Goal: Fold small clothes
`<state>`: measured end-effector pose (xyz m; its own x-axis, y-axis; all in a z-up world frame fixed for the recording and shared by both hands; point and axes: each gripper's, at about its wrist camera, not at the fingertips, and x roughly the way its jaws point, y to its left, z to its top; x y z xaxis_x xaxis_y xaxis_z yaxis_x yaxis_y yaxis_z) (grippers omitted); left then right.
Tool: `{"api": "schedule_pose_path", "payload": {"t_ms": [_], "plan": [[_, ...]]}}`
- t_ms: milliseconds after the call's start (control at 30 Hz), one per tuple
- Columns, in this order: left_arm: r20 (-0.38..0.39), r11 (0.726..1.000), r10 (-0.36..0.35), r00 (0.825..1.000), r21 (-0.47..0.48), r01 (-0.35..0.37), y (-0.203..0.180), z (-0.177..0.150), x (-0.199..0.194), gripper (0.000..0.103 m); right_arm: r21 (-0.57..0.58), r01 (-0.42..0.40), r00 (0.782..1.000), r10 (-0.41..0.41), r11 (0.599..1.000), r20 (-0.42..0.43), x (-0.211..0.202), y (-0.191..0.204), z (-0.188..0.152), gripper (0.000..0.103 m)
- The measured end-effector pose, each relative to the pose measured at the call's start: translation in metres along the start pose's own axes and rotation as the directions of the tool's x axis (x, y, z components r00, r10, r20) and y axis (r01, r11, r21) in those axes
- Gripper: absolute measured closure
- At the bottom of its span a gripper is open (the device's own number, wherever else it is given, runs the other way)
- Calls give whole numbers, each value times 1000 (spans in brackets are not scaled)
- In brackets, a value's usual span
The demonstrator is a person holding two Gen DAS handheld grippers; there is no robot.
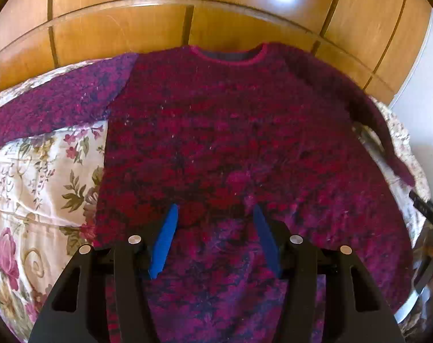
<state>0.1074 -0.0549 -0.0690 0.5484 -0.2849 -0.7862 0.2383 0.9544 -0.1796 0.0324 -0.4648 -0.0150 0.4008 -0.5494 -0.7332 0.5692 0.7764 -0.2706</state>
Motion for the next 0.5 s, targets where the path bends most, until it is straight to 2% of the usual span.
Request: {"api": "schedule_pose_path", "payload": {"t_ms": [100,167,200,233,267,300,333,367,500], "plan": [[-6,1000,13,1000,-9,-13,2,-1,6,47,-73,-14,1000,13,997,-9,32,11,16,18],[-7,1000,13,1000,-19,-13,2,-1,9,47,-96,-9,1000,7,995,-22,50,16,22,27],[-7,1000,16,1000,-21,-16,5,-1,10,47,-96,-7,1000,5,995,-23,60,16,26,27],[-8,1000,21,1000,-21,-21,5,-2,11,47,-101,2,1000,-4,995,-21,68,15,29,36],[-8,999,25,1000,-19,-25,5,-1,11,47,-106,8,1000,-11,994,-27,75,13,33,56],[-6,999,29,1000,-15,-30,3,-4,11,47,-109,13,999,-17,994,-35,79,11,38,68],[-3,999,32,999,-11,-32,2,-5,12,45,-107,22,999,-26,994,-37,77,6,46,92],[-1,999,33,999,-7,-33,3,-6,13,45,-98,16,999,-19,995,-32,76,3,51,98],[-2,1000,29,1000,-4,-29,2,-7,15,44,-49,-1,998,4,999,67,38,-28,83,101]]}}
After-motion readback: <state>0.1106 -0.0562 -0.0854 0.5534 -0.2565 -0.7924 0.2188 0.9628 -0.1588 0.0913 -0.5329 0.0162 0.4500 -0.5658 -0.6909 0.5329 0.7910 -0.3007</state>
